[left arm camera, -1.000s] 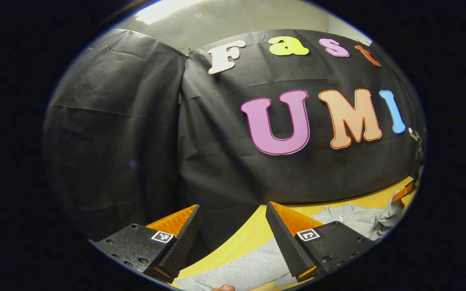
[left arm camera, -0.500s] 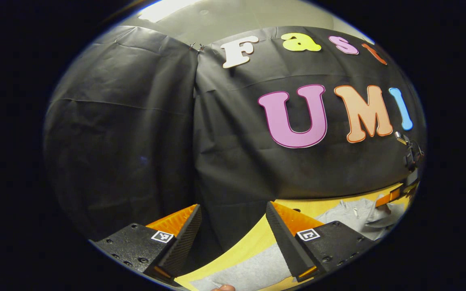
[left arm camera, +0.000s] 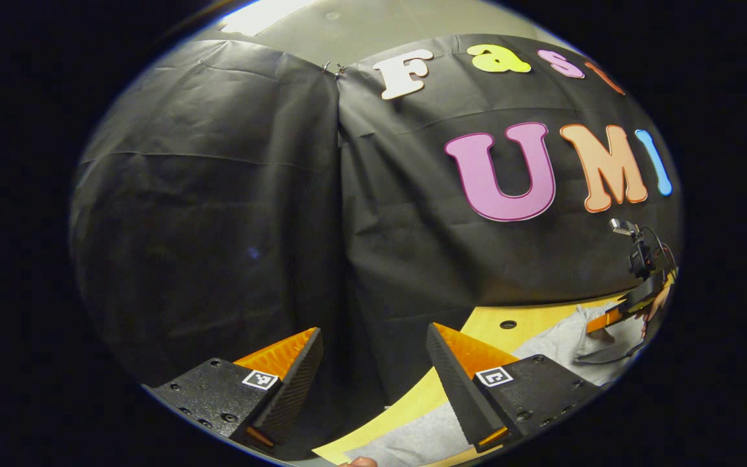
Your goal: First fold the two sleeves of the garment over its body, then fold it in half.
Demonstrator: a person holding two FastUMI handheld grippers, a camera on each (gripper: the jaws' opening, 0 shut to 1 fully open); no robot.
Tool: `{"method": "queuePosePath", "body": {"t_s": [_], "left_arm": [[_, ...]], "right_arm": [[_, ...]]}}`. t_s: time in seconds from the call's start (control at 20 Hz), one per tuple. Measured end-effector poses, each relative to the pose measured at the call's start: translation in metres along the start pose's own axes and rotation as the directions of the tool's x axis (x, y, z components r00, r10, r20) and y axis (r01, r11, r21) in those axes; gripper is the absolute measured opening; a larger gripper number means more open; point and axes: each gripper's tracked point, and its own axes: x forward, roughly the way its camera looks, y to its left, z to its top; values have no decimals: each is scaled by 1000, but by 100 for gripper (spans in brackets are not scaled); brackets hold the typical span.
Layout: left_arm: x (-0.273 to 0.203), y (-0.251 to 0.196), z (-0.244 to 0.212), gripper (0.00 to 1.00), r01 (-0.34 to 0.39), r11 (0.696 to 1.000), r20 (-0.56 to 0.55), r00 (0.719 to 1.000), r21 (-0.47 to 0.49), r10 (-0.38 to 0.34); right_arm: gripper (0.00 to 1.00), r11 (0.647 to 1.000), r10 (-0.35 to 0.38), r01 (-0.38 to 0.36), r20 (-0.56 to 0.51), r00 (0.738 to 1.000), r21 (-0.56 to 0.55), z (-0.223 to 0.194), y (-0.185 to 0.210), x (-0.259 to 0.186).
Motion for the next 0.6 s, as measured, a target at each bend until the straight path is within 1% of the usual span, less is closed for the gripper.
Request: {"method": "queuePosePath", "body": {"t_s": [0.05,0.1,0.15,0.2,0.25,0.3,0.35,0.4,0.45,0.5,0.6], "left_arm": [[-1,5,-3,94,-10,1000,-4,1000,3,10],[0,10,-6,94,-18,1000,-11,1000,5,18],[-1,13,-11,94,-24,1000,-17,1000,9,25],[-1,16,-15,94,-29,999,-22,999,13,30],[0,18,-20,99,-32,999,-33,999,15,33],[1,19,-28,94,-34,999,-48,998,16,35],[0,20,-37,94,-34,999,-68,997,15,34],[-1,20,-47,99,-33,999,-90,995,12,34],[0,19,-57,99,-30,1000,-111,993,9,31],[1,15,-67,94,-24,1000,-133,991,3,24],[-1,7,-88,95,-7,1000,-180,984,-11,5]], "right_arm": [[5,1000,-3,3,-13,1000,1,-5,2,4],[4,1000,18,-18,-28,999,14,-7,7,3],[13,1000,18,-18,-33,999,21,-11,12,4],[25,999,25,-24,-24,999,22,-8,16,5],[25,999,32,-32,-6,999,23,-4,17,5],[43,999,42,-42,14,999,22,2,20,2],[61,999,42,-42,34,999,16,6,20,0],[79,999,34,-35,51,998,3,10,18,-5],[98,1000,28,-27,70,997,-14,14,16,-10],[99,999,23,-20,92,996,-35,19,13,-15],[99,997,17,-8,129,992,-75,26,9,-26]]}}
